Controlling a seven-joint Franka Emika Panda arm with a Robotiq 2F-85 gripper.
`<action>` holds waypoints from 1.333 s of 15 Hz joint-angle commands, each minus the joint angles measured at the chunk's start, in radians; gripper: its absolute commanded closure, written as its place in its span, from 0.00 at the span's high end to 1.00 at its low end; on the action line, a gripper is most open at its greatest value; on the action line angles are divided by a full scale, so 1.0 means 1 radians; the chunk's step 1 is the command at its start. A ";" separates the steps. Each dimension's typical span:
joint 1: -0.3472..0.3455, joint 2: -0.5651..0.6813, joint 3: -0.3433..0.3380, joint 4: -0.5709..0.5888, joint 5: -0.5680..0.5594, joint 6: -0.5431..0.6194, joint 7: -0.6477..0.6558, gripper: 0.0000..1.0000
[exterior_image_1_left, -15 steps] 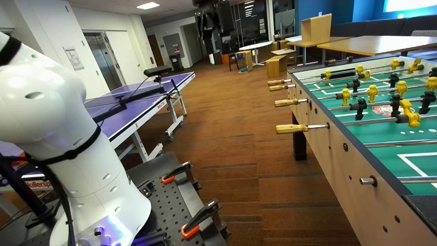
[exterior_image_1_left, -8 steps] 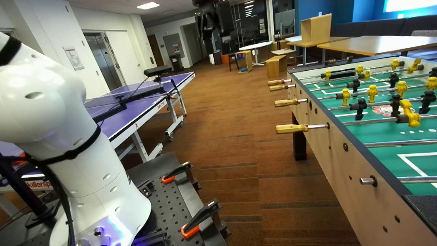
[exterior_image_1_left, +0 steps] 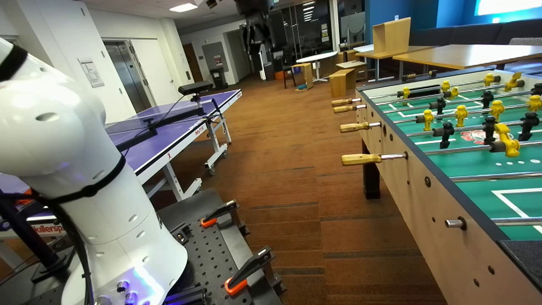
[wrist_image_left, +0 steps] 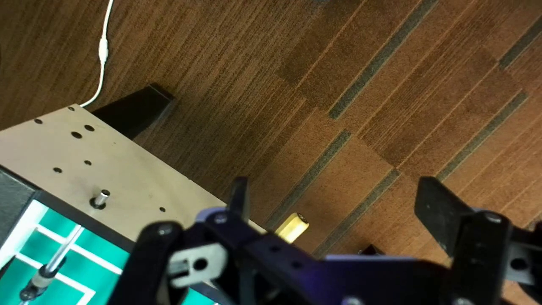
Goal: Rotate the third rod backwards
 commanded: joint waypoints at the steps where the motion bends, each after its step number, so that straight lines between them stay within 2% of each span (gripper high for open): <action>1: 0.044 0.071 0.105 -0.053 0.016 0.211 0.085 1.00; 4: 0.053 0.170 0.209 -0.080 -0.028 0.388 0.214 1.00; 6: 0.021 0.244 0.287 -0.091 -0.129 0.485 0.325 1.00; 9: -0.071 0.353 0.391 -0.096 -0.404 0.556 0.542 1.00; 10: -0.132 0.381 0.448 -0.097 -0.492 0.559 0.613 1.00; 14: -0.272 0.473 0.597 -0.085 -0.857 0.485 0.888 1.00; 16: -0.291 0.535 0.630 -0.073 -1.041 0.429 1.010 1.00; 17: -0.286 0.593 0.624 -0.060 -1.133 0.389 1.070 1.00; 18: -0.134 0.515 0.467 -0.100 -1.028 0.446 0.991 1.00; 20: -0.129 0.560 0.467 -0.094 -1.103 0.422 1.052 1.00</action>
